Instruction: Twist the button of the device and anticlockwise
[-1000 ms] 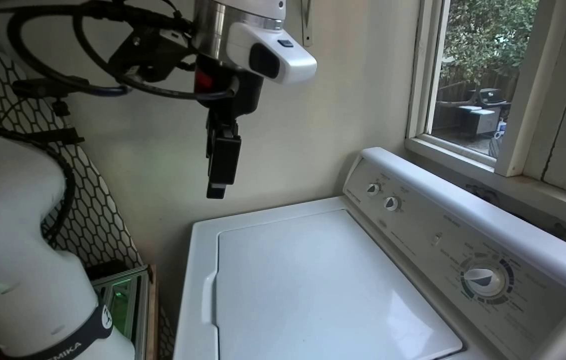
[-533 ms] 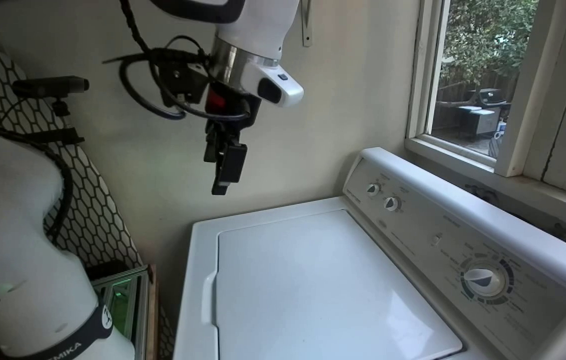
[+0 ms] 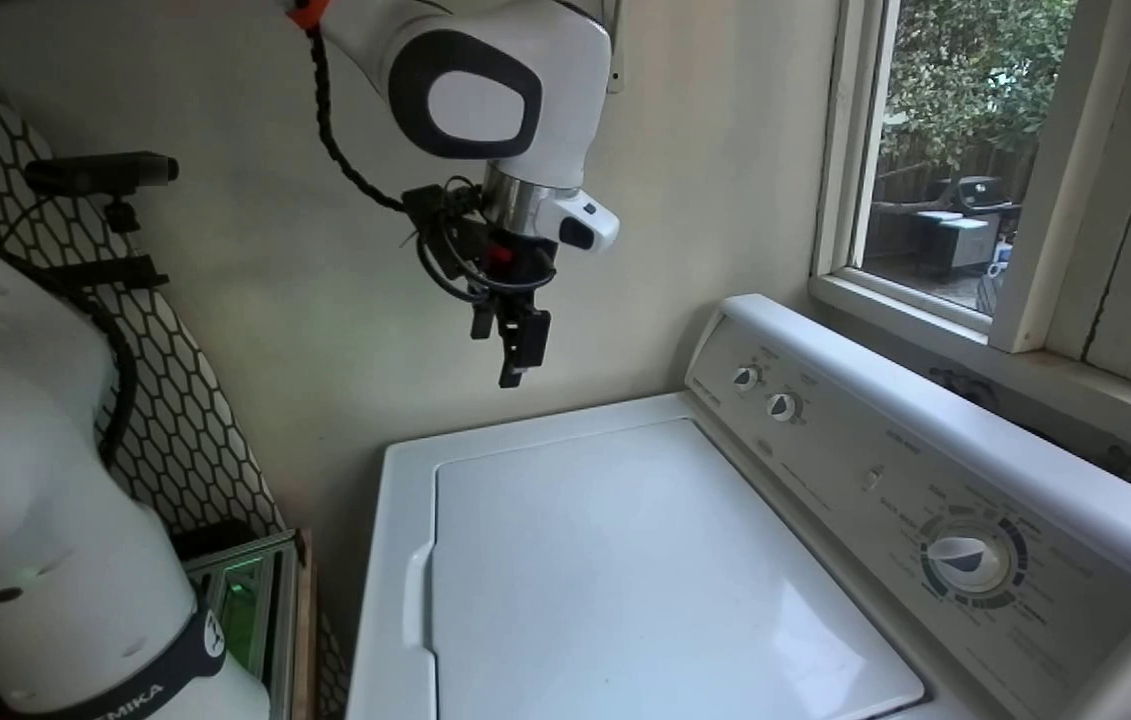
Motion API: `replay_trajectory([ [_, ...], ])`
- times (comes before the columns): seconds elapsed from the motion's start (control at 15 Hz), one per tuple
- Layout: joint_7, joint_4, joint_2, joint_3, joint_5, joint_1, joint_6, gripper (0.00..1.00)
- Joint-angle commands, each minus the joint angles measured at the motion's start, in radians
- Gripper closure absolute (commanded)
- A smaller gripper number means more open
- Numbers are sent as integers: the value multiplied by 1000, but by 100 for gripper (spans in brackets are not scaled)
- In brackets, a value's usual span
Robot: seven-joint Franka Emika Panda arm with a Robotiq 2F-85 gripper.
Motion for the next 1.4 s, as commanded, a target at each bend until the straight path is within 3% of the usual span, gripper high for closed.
replay_trajectory([
  [0.0, 71, 88, 155, 42, 32, 18, 171, 0],
  [0.2, 158, 155, 247, 59, 19, 9, 321, 0],
  [0.27, 113, 103, 178, 49, 15, 15, 260, 0],
  [0.8, 115, 122, 200, 49, 14, 14, 273, 0],
  [1.0, 151, 167, 295, 59, 51, 21, 342, 0],
  [1.33, 241, 250, 451, 78, -6, 17, 512, 0],
])
